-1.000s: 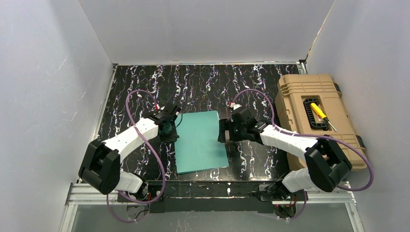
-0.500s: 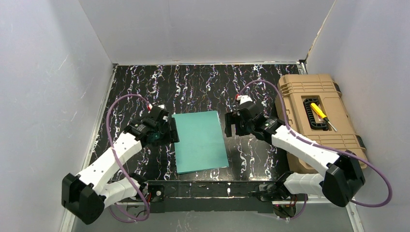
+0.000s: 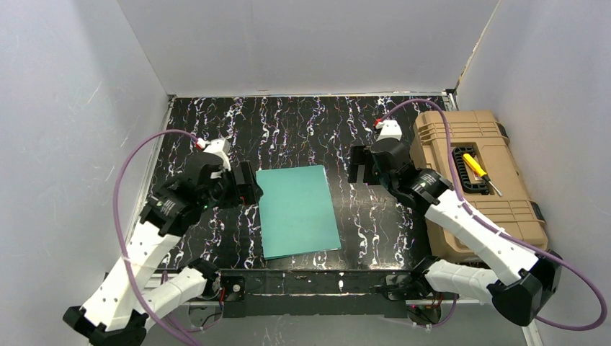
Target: Put the files into the folder
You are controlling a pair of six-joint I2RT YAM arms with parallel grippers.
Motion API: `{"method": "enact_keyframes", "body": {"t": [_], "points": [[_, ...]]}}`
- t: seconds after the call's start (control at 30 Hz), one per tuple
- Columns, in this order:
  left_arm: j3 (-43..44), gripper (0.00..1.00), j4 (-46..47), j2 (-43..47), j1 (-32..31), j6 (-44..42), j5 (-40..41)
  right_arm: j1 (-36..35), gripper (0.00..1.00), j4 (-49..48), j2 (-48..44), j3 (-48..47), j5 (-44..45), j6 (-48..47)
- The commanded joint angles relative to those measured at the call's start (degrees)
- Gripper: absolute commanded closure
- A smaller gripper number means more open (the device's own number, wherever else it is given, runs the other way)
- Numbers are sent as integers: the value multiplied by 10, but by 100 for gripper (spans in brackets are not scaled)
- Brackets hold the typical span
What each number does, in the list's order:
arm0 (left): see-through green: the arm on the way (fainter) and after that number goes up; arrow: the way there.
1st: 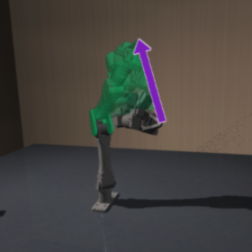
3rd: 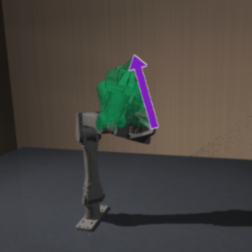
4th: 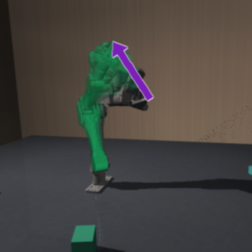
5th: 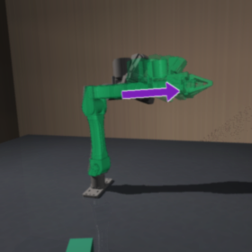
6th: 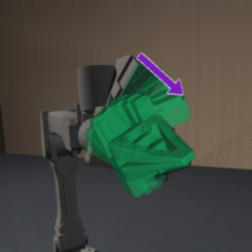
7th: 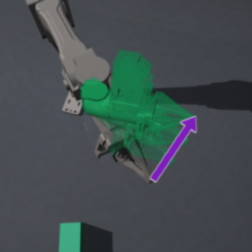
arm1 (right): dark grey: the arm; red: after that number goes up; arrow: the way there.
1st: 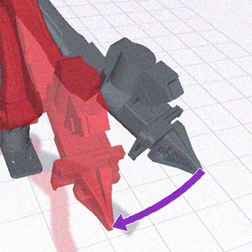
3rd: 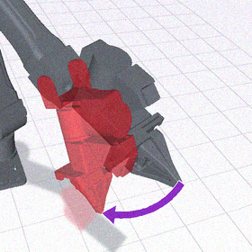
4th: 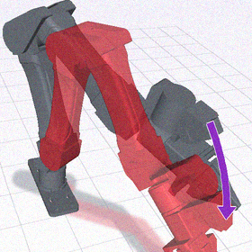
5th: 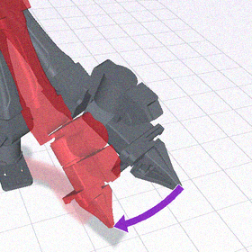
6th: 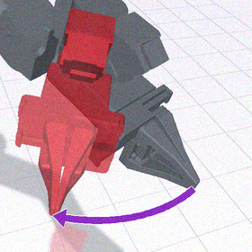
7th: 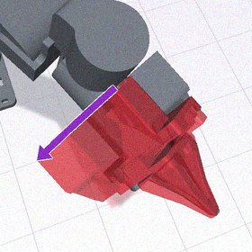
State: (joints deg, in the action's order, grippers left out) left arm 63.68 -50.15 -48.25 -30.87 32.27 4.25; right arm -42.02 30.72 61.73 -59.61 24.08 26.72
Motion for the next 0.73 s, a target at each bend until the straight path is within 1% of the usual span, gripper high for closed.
{"method": "enact_keyframes", "body": {"t": [0.0,0.13,0.27,0.37,0.47,0.7], "points": [[32,2,-15,40,-2,-51,-10,-2,1,5,-30,-47,5,-6],[40,2,4,71,-2,-74,-41,-1,1,-4,-53,-60,-29,-50],[48,2,23,90,-2,-76,-114,-1,1,-16,-80,-70,-39,-56],[46,2,48,105,-2,-72,-158,-1,1,-29,-95,-72,-30,-56],[47,2,57,111,-2,-68,-169,-1,1,-35,-107,-71,-16,-56],[41,2,62,108,-2,-63,-160,0,2,-51,-132,-44,8,-53]]}}
